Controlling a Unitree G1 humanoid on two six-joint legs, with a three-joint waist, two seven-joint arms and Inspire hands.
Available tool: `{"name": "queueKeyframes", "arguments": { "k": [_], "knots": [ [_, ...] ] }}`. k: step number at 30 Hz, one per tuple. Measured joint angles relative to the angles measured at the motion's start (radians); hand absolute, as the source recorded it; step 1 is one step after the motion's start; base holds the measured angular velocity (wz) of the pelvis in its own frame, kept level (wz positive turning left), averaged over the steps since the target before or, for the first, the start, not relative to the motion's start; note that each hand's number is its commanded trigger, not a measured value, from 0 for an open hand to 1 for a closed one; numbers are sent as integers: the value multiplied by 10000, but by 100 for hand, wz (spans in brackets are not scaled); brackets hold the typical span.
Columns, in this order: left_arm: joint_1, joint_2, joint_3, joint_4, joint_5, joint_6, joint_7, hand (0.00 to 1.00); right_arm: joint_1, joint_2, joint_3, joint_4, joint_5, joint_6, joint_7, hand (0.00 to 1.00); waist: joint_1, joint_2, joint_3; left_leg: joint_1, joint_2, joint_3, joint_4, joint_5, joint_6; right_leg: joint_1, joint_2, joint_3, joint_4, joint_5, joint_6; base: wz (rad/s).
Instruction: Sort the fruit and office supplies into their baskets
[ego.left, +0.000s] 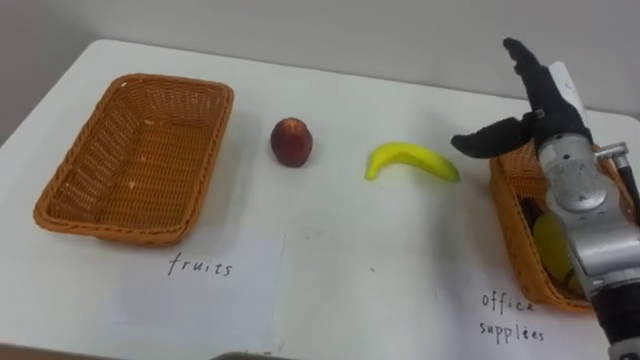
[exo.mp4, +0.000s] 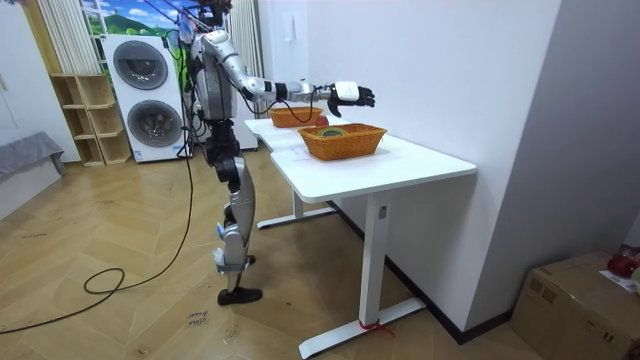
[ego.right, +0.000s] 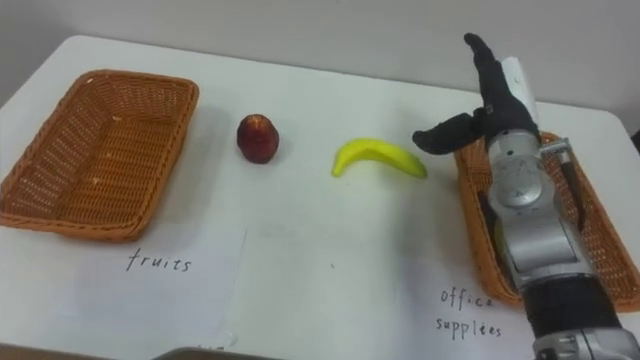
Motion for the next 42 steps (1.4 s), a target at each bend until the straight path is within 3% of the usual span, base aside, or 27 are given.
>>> {"name": "queueKeyframes", "arguments": {
  "k": [6,14,19,31,38,42],
  "knots": [
    [-74,83,-303,22,-88,-22,116,0,-1,-451,429,4,-62,0,226,0,13,-24,10,5,-3,2,-40,1,1,-25,-9,-41,-4,0,0,0],
    [-55,84,-462,29,-78,-15,178,0,-1,-455,708,1,-66,2,696,0,42,-157,85,-21,-5,3,-49,1,2,-27,-12,-65,-10,0,1,0],
    [44,84,-461,24,-59,28,140,0,-1,-455,708,0,-152,17,876,0,40,-179,83,-49,-3,0,-94,0,1,-29,-12,-102,-7,0,1,0],
    [93,129,-574,24,-60,4,-53,0,-1,-453,791,-238,-1932,21,1084,0,291,-168,48,-63,-2,-55,-28,4,-2,-37,-13,-196,1,0,0,1],
    [177,187,-744,155,-65,-28,-45,0,-26,-453,1904,-408,-2436,-2,1191,0,382,-228,24,175,-6,-112,-44,13,-3,174,-14,-203,-8,0,1,2],
    [201,196,-766,155,-79,-78,-46,0,-26,-453,2081,-394,-2467,-3,1430,0,493,-330,85,190,-10,-171,-10,18,-9,253,-16,-226,-20,-1,1,2]
  ]
}}
